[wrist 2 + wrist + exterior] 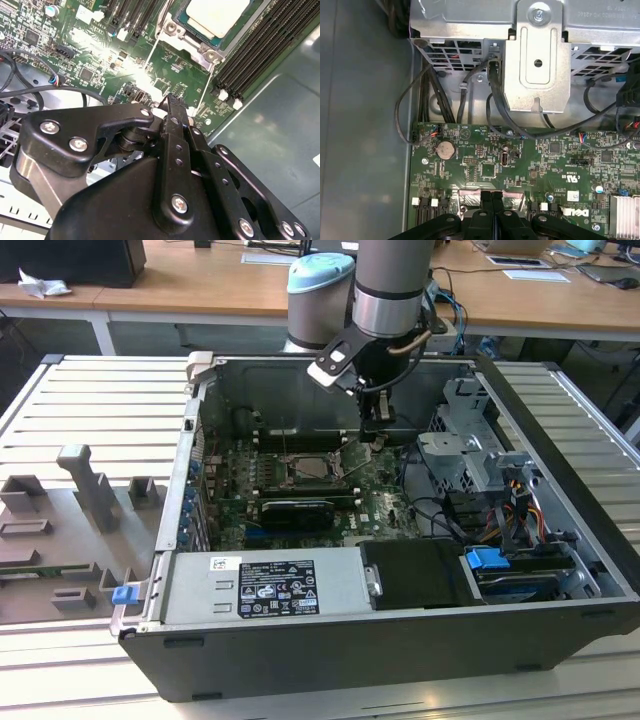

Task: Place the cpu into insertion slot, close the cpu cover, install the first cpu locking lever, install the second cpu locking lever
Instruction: 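Close the cpu cover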

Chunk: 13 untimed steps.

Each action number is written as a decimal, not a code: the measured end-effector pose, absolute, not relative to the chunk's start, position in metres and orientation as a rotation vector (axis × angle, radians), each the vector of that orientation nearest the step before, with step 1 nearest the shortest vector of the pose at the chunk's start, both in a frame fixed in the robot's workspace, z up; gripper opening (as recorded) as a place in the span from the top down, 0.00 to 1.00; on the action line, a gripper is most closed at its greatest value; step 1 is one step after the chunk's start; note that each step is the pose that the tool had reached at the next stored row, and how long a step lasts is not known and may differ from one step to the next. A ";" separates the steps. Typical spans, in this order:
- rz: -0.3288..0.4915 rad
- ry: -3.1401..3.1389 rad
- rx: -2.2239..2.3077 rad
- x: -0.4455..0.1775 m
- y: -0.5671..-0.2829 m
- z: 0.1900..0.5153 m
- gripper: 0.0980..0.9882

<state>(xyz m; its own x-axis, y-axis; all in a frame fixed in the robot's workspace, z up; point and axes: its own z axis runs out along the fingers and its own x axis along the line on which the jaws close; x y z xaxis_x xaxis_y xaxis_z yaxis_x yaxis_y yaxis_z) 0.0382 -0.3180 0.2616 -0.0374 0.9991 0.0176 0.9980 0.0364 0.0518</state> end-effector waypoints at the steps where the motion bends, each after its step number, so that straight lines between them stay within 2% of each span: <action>1: 0.077 2.245 2.163 0.039 -0.318 0.261 0.99; 13: 0.074 2.247 2.164 0.057 -0.318 0.259 0.99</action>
